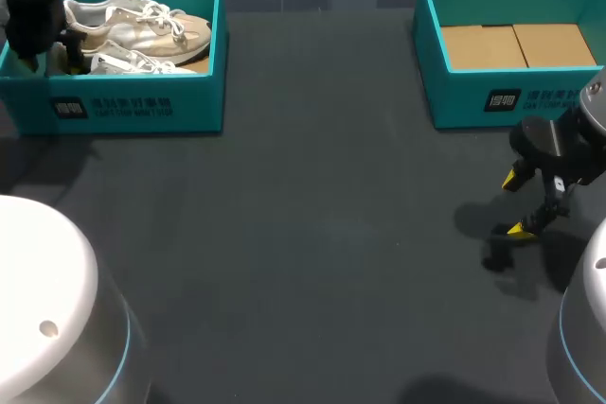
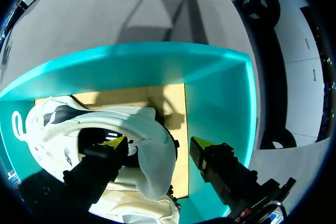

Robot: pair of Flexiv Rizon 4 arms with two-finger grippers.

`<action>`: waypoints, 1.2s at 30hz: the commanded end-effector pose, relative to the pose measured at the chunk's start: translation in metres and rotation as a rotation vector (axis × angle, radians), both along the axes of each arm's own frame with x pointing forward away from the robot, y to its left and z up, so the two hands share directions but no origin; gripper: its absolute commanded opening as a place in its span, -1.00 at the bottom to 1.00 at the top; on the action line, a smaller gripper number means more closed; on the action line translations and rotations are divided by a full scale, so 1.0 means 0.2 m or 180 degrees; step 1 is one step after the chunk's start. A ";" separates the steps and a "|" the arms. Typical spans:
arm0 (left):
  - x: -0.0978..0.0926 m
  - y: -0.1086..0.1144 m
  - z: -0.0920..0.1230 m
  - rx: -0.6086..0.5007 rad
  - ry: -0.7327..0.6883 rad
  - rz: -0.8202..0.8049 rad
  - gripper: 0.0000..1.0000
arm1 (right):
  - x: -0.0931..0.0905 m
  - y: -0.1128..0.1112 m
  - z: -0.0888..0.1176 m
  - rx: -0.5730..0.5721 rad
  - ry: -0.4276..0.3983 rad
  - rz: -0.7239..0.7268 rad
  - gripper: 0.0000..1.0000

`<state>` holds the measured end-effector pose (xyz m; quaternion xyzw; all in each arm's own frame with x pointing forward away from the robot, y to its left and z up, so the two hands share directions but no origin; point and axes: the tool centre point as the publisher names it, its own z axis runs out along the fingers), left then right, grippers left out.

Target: Take the shoe out of the shoebox, open the shoe tongue, remove and reinsert the insole, then place the shoe into the shoebox

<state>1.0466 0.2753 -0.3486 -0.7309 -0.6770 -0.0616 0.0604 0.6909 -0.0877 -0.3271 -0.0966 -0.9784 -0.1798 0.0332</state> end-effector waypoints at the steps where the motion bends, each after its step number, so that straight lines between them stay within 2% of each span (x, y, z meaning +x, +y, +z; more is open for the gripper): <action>1: 0.03 0.00 -0.03 0.0020 0.0022 0.0006 0.47 | -0.01 0.00 0.00 -0.0006 -0.0007 -0.0001 1.00; 6: 0.04 0.02 -0.05 0.0035 0.0035 0.0018 0.34 | -0.01 0.00 0.00 -0.0006 -0.0007 -0.0001 1.00; 13: 0.05 0.03 -0.09 0.0076 0.0039 0.0018 0.39 | -0.01 0.00 0.00 -0.0006 -0.0007 -0.0001 1.00; 19: 0.06 0.03 -0.11 0.0105 0.0056 0.0019 0.30 | -0.01 0.00 0.00 -0.0006 -0.0007 -0.0001 1.00; 23: 0.06 0.03 -0.12 0.0115 0.0063 0.0025 -0.02 | -0.01 0.00 0.00 -0.0006 -0.0007 -0.0001 1.00; 28: 0.06 0.03 -0.12 0.0128 0.0077 0.0027 -0.09 | -0.01 0.00 0.00 -0.0006 -0.0007 -0.0001 1.00; 32: 0.06 0.03 -0.13 0.0151 0.0075 0.0029 -0.30 | -0.01 0.00 0.00 -0.0006 -0.0007 -0.0001 1.00; 36: 0.05 0.04 -0.13 0.0165 0.0067 0.0023 -0.84 | -0.01 0.00 0.00 -0.0006 -0.0007 -0.0001 1.00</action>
